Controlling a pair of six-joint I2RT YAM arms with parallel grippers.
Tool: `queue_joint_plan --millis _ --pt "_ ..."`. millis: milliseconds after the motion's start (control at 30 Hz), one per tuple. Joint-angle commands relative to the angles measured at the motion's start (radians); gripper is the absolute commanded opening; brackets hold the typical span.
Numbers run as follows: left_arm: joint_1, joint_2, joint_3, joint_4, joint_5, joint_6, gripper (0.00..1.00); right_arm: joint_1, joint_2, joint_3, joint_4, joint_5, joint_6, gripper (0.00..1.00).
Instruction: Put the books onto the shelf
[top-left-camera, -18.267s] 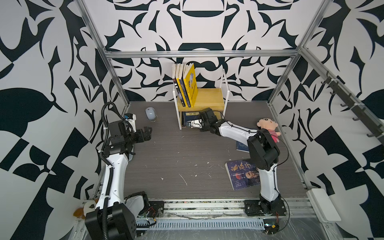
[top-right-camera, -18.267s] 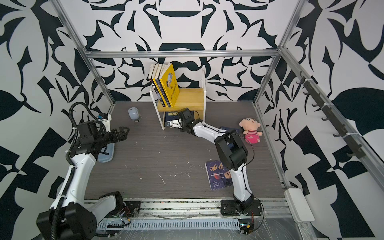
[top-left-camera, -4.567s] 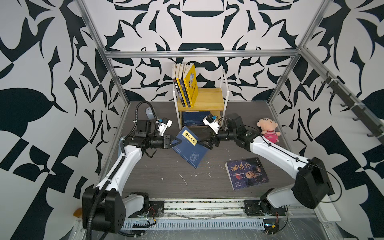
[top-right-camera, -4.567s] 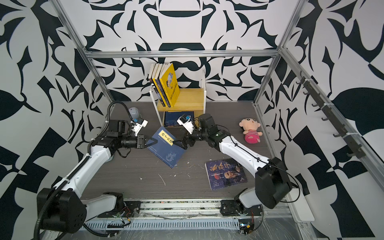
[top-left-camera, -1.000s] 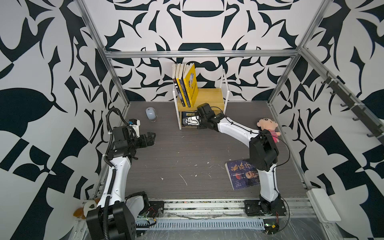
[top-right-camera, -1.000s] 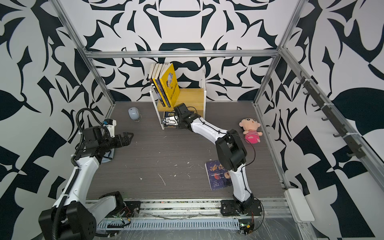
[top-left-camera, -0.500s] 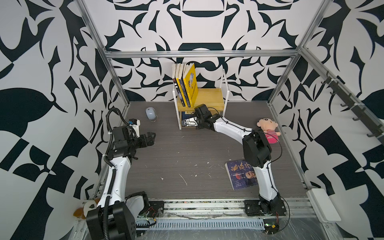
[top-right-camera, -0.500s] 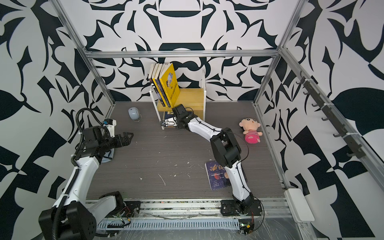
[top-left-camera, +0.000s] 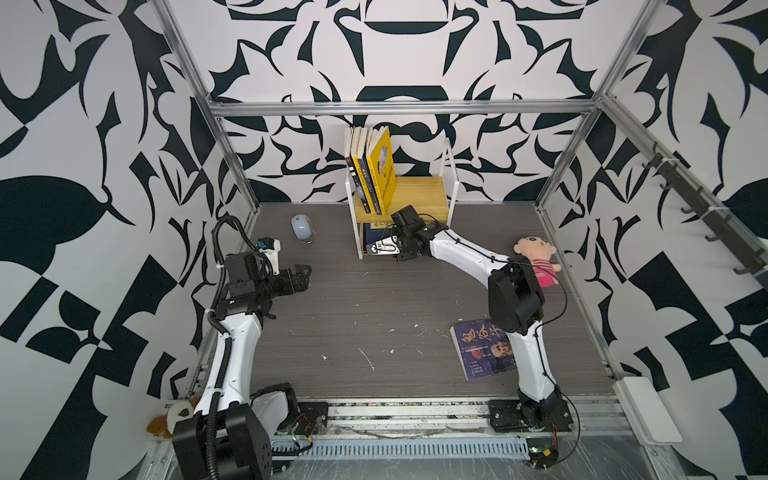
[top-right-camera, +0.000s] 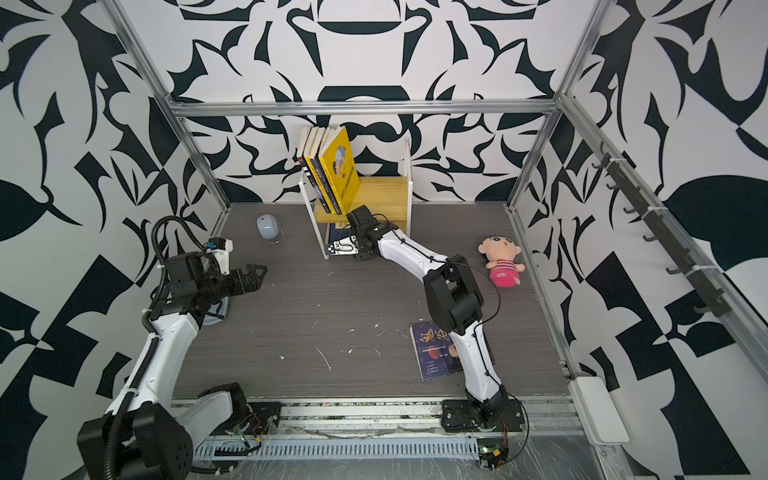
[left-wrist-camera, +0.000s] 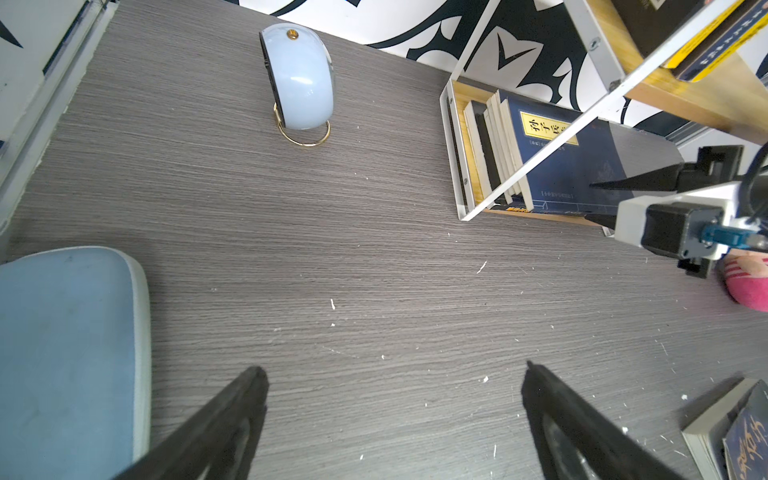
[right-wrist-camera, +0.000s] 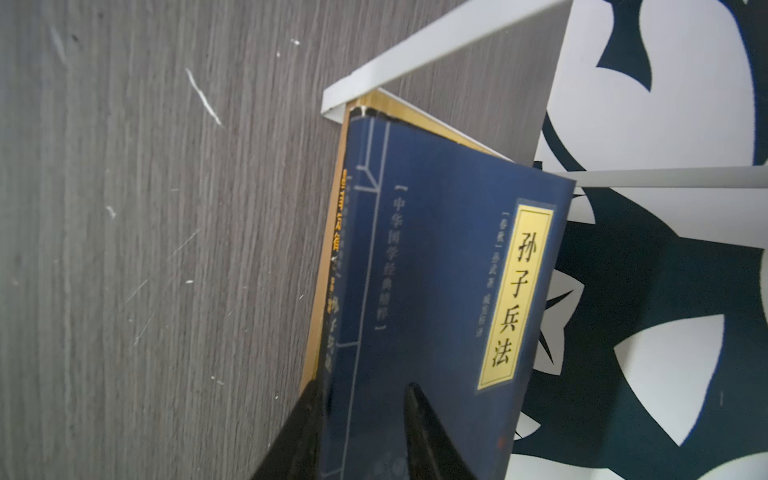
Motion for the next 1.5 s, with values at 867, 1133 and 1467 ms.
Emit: queue_joint_plan --millis 867,1133,1467 --pt "0.009 -0.007 -0.028 0.012 0.019 0.011 1.00 -0.008 0.014 0.108 -0.124 -0.059 0.076 0.47" --pt "0.009 -0.009 -0.029 0.011 0.020 0.012 1.00 -0.012 0.037 0.100 -0.065 -0.013 0.061 0.45" --pt "0.013 -0.009 -0.032 0.014 0.020 0.013 1.00 -0.019 0.037 0.097 0.017 0.027 0.058 0.27"
